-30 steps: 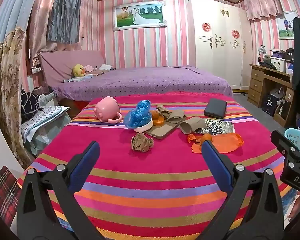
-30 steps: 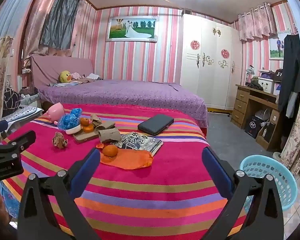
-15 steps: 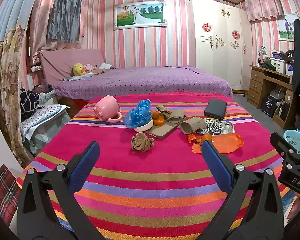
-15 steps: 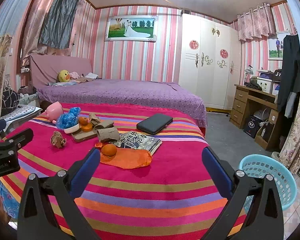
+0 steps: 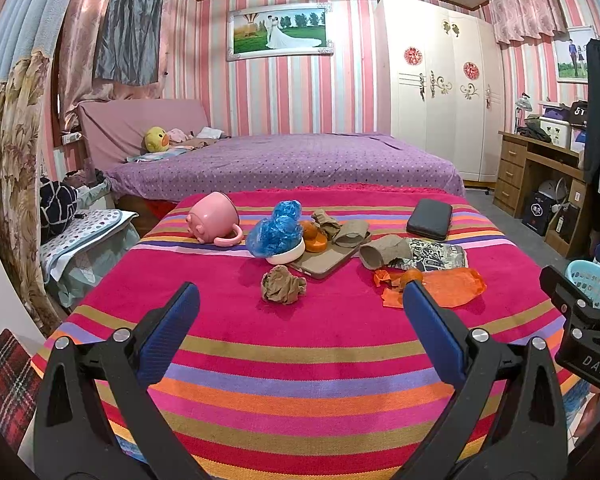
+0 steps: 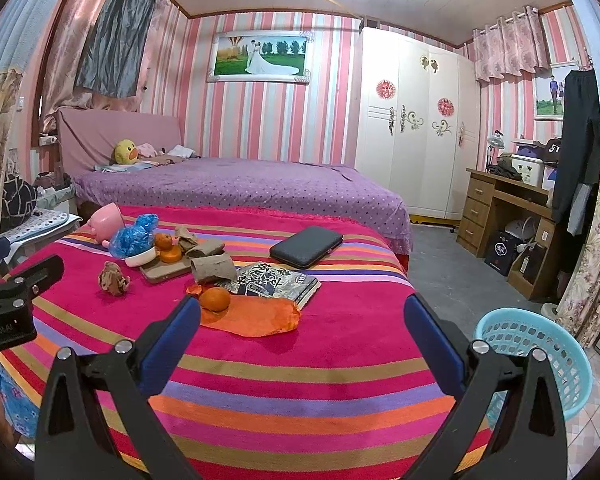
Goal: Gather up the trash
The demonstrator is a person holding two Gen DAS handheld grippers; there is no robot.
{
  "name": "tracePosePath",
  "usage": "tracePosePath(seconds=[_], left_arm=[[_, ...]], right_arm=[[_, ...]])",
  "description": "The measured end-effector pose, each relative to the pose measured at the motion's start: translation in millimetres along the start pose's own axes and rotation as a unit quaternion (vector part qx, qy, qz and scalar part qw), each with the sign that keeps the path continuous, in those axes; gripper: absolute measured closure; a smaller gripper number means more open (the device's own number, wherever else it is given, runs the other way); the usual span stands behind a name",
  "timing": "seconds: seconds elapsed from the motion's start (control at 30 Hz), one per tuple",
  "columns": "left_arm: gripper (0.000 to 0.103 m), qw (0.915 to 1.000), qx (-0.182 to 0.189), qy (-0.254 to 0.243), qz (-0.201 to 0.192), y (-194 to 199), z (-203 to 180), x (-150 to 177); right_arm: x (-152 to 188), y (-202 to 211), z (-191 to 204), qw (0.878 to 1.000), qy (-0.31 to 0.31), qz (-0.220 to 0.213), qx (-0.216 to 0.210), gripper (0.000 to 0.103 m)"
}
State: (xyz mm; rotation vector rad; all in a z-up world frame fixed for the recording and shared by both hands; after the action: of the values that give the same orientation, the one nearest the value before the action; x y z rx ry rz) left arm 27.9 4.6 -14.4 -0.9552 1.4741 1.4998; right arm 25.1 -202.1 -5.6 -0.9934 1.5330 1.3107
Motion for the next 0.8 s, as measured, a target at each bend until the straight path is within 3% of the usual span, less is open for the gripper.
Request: tracePosePath(seconds=[0.8], left_arm=[[0.005,1.0,0.001,0.001,0.0,-0.1,-0.4,-0.2]], right_arm=[[1.5,-0.6,-1.9,1.0,0.001,0.0,0.002,0.004]])
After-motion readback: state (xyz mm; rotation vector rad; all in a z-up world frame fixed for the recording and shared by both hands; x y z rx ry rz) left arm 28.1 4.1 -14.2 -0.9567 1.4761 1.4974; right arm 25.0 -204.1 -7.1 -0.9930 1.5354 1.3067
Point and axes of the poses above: each gripper's, at about its wrist camera, not at the fingertips, and y roughly against the way its jaws point, z to its left, x to its underside, the point moved 3 cm from there along -y, roughly the way its jaws point, and after that the axes turned 1 degree about x, right-handed, at the moved point
